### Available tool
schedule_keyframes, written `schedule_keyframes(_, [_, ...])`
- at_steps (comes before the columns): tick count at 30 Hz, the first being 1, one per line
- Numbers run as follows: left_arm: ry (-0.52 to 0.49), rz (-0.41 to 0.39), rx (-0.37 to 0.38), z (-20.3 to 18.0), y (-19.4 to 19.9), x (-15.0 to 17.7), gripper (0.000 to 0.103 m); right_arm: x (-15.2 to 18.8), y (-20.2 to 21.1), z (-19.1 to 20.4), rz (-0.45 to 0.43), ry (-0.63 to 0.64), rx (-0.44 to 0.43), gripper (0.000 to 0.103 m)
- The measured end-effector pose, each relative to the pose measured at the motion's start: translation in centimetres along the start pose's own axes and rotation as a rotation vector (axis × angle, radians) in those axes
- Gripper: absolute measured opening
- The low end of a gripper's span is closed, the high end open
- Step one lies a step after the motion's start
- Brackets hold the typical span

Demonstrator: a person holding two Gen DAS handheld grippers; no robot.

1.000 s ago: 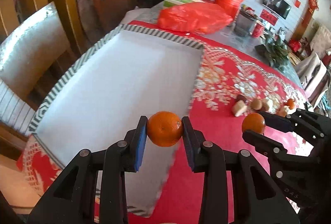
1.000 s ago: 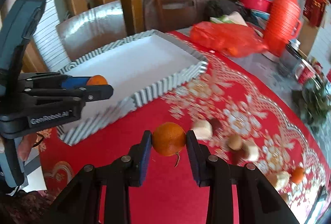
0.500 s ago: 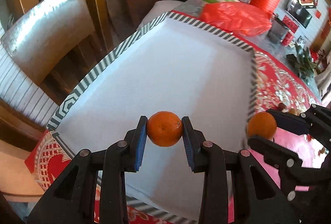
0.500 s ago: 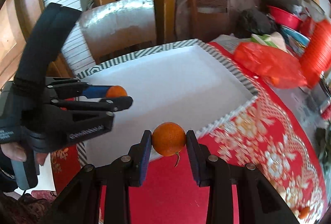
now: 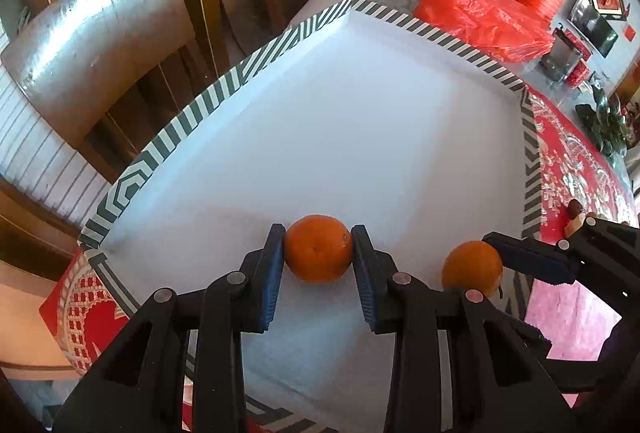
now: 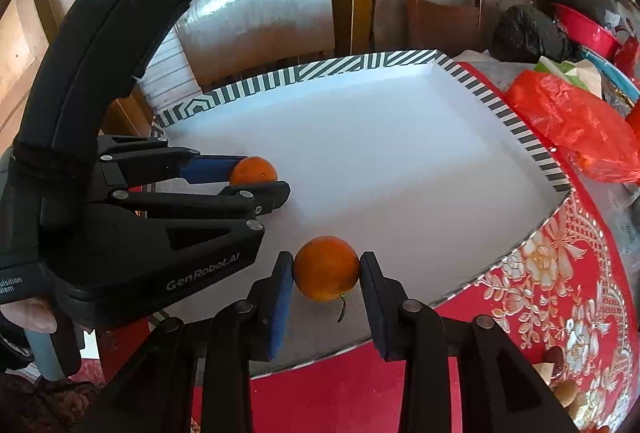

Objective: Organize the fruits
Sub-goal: 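Carry both oranges into the white tray and open both grippers, then grasp a beige cake cube with the left gripper while the right gripper returns to the fruits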

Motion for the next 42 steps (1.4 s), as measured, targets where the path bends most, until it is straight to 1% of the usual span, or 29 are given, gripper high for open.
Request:
schedule_keyframes(5, [0.009, 0.000, 0.003, 0.2, -0.1, -0.2, 0.032, 0.1, -0.8, 0.1, 0.011, -0.008, -0.024, 0.033])
schedule_keyframes(9, [0.021, 0.000, 0.015, 0.4, -0.2, -0.3, 0.032, 0.2, -1.0, -0.3, 0.007, -0.041, -0.036, 0.033])
schedule_keyframes(13, [0.034, -0.012, 0.021, 0.6, 0.3, -0.4, 0.033, 0.4, 0.0, -0.5, -0.017, -0.067, -0.062, 0.044])
schedule_keyframes(15, [0.043, -0.025, 0.025, 0.8, 1.0, -0.5, 0.039, 0.6, 0.8, -0.7, -0.033, -0.076, -0.069, 0.045])
schedule_keyframes(17, [0.052, -0.042, 0.034, 0.9, 1.6, -0.6, 0.052, 0.8, 1.4, -0.8, -0.044, -0.081, -0.065, 0.046])
schedule_keyframes(20, [0.058, -0.077, 0.043, 0.7, 2.8, -0.7, 0.063, 1.5, 2.6, -1.3, -0.061, -0.102, -0.063, 0.046])
schedule_keyframes(23, [0.040, -0.091, 0.047, -0.1, 3.5, -0.6, 0.063, 2.4, 3.9, -1.9, -0.084, -0.131, -0.074, 0.046])
schedule_keyframes(30, [-0.031, -0.108, 0.065, -3.4, 4.7, -0.2, 0.063, 5.2, 7.3, -4.1, -0.135, -0.194, -0.029, 0.047])
schedule_keyframes(35, [-0.089, -0.111, 0.094, -6.6, 5.2, 0.1, 0.063, 7.3, 8.9, -5.9, -0.141, -0.238, 0.014, 0.047])
schedule_keyframes(42, [-0.147, -0.098, 0.128, -10.3, 5.1, 0.1, 0.063, 11.3, 10.6, -8.9, -0.147, -0.328, 0.061, 0.047])
Point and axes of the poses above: each gripper's, at about its wrist camera, not at the fingertips, and y roughly against the way its jaws point, z to its left, x to its underside, the point moved 1 cm from there along -y, roughly the way its jaws point, and after that the axes turned 7 degrees about -y, right-handed, at the moved point
